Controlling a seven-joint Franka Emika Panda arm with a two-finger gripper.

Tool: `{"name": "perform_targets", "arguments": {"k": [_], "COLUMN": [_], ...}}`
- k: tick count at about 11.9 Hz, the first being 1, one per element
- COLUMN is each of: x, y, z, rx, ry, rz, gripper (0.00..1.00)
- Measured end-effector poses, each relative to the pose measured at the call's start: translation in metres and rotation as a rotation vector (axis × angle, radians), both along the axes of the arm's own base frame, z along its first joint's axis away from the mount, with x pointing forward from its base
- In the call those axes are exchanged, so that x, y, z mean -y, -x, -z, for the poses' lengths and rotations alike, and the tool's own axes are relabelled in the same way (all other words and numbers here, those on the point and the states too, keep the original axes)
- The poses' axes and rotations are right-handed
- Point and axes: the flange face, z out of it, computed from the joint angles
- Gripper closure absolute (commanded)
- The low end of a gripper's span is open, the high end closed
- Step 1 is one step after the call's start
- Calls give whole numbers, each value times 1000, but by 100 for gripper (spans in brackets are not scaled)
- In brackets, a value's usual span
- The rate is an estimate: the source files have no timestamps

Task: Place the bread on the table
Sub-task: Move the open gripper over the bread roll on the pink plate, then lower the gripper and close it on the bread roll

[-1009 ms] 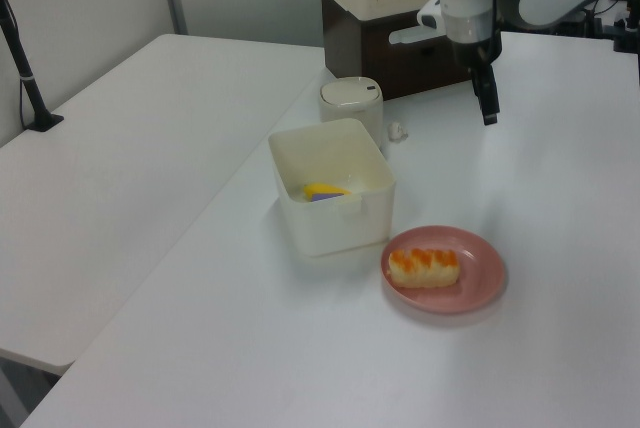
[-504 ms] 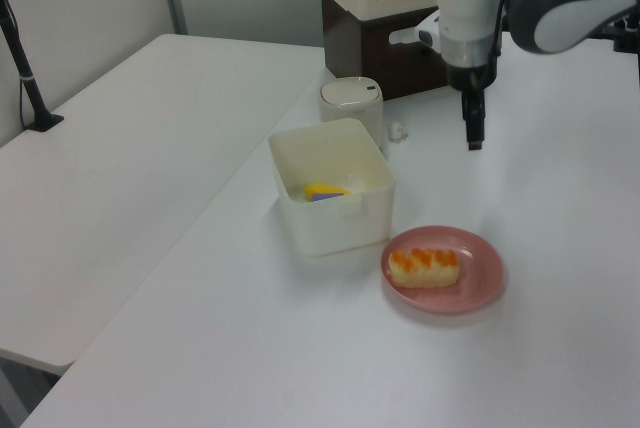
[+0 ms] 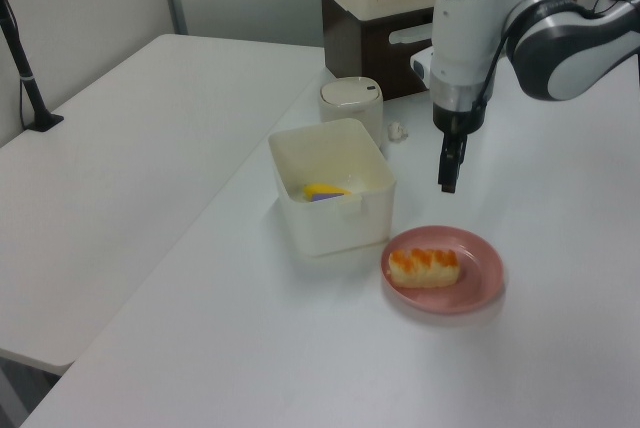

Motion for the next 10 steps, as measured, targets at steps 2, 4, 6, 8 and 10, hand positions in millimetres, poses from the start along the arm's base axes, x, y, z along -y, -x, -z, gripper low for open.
{"name": "perform_targets", "arguments": {"k": [2, 4, 6, 8, 10], "x": [-16, -35, -50, -68, -76], "y": [4, 10, 12, 10, 5], "z": [0, 3, 12, 39, 60], "rx": [27, 42, 54, 72, 101], "ry": [-17, -33, -51, -76, -70], "rz": [8, -8, -14, 12, 55], "gripper": [0, 0, 0, 0, 0]}}
